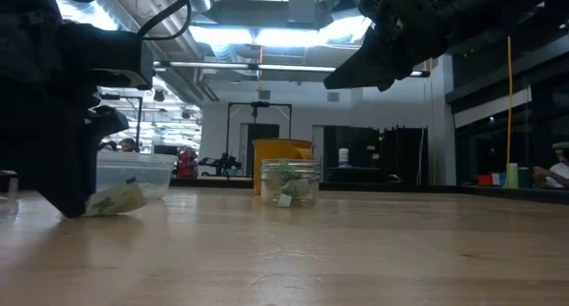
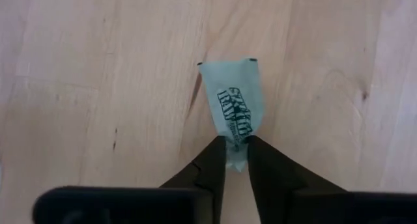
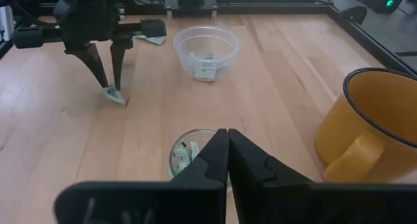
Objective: Pick and place Stevia / Truvia into bins
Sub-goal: Put the stevia packet into the plastic tupperware
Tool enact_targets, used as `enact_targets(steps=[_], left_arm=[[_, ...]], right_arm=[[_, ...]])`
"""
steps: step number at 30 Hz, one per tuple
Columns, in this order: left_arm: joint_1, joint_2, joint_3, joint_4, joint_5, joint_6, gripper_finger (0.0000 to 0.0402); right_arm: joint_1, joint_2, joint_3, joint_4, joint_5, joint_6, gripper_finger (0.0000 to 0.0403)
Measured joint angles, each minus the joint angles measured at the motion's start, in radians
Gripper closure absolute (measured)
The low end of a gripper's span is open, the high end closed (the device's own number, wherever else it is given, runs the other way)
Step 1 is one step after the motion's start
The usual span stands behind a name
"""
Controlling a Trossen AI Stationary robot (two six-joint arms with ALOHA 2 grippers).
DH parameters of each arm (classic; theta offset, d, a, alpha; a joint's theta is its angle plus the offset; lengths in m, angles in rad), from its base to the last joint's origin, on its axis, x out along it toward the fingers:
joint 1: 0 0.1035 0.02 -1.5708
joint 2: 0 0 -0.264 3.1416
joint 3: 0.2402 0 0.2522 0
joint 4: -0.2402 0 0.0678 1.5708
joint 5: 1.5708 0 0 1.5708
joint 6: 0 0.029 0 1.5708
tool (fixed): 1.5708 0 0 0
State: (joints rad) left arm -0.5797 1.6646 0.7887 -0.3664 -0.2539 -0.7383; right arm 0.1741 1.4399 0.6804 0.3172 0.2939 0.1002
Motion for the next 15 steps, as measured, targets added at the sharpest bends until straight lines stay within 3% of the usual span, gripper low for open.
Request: enact_targets(steps=[7,15], left_arm=[[0.000,0.001,0.000,0.000,0.009,0.013,0.0393],[-0.001,-0.011,-0.002,0.003,0.002,0.079,0.0399]], right_arm=[[0.000,0.000,0.000,0.000,0.000,0.000,0.0389],[0.000,0.000,0.000,0.000,0.000,0.000,0.0389]])
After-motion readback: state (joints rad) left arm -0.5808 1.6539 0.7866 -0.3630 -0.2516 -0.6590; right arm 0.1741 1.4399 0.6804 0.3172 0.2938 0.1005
